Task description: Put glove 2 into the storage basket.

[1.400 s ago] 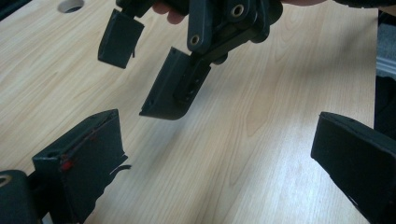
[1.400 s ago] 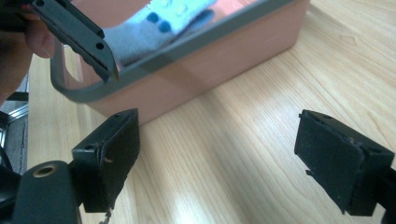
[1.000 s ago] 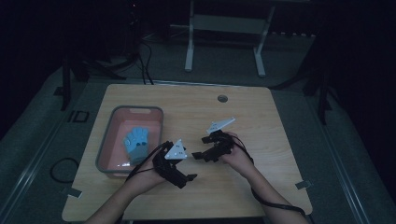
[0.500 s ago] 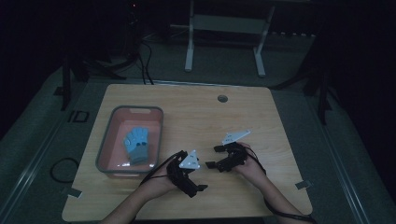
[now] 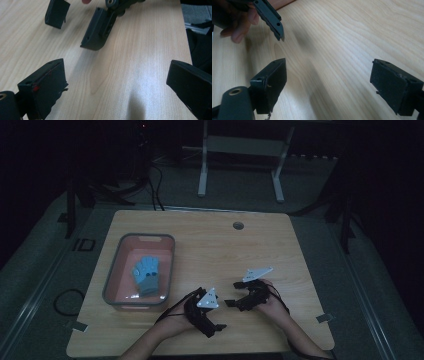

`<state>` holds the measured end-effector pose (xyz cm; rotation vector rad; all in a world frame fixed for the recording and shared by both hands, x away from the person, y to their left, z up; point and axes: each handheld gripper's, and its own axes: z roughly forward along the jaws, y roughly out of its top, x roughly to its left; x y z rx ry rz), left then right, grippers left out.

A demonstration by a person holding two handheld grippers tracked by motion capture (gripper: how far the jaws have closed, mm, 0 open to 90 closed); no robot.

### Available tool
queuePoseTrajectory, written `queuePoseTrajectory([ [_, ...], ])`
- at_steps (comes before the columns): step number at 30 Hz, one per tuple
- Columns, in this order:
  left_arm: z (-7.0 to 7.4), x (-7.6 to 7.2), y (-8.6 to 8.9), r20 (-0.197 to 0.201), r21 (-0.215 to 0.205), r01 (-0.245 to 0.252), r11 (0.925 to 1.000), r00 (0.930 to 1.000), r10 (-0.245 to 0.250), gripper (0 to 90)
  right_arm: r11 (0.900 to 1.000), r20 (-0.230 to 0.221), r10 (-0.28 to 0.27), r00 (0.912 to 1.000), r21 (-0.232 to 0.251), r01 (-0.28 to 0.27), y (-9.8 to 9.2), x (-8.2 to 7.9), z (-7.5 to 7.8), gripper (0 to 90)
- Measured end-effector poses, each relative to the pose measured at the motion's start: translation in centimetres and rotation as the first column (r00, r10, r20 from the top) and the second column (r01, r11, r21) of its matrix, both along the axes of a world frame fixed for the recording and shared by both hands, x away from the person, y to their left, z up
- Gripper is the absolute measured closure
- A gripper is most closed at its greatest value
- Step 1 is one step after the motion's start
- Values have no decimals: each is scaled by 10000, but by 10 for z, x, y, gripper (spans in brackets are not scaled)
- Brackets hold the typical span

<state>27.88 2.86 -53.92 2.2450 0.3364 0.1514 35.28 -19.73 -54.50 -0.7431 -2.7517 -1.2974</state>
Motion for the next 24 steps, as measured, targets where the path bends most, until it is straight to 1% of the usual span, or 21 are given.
queuePoseTrajectory([
  [4, -7, -2, -1, -50, 175, 144, 9997, 9999, -143, 27, 9999, 0, -116, 9999, -80, 116, -6, -4, -4, 137],
  [7, -10, -3, -2, 16, 315, 180, 9993, 9998, -181, 28, 9993, -25, -278, 9996, -268, 277, -10, -9, -8, 138],
  [13, -13, -3, -2, 5, 151, 107, 9998, 9999, -107, 27, 9986, 160, -529, 9985, -21, 529, -20, -15, -12, 135],
  [14, -14, -4, -3, -30, 146, 108, 9998, 9999, -108, 27, 9985, 121, -543, 9985, 0, 543, -21, -15, -13, 135],
  [15, -15, -4, -3, -35, 160, 99, 9998, 9999, -99, 27, 9985, 90, -540, 9985, -41, 540, -22, -16, -13, 135],
  [16, -16, -4, -4, -16, 160, 109, 9998, 9999, -109, 28, 9982, 171, -589, 9981, -82, 591, -23, -17, -13, 135],
  [17, -17, -4, -4, -78, 106, 91, 9999, 9999, -90, 27, 9982, 272, -598, 9978, -82, 601, -24, -18, -13, 135],
  [19, -18, -5, -5, -100, 15, 94, 10000, 9999, -94, 28, 9982, 291, -605, 9977, -42, 606, -25, -20, -13, 134],
  [24, -20, -7, -6, -136, -38, 104, 9999, 9999, -105, 27, 9974, 566, -703, 9959, -104, 710, -29, -23, -13, 134],
])
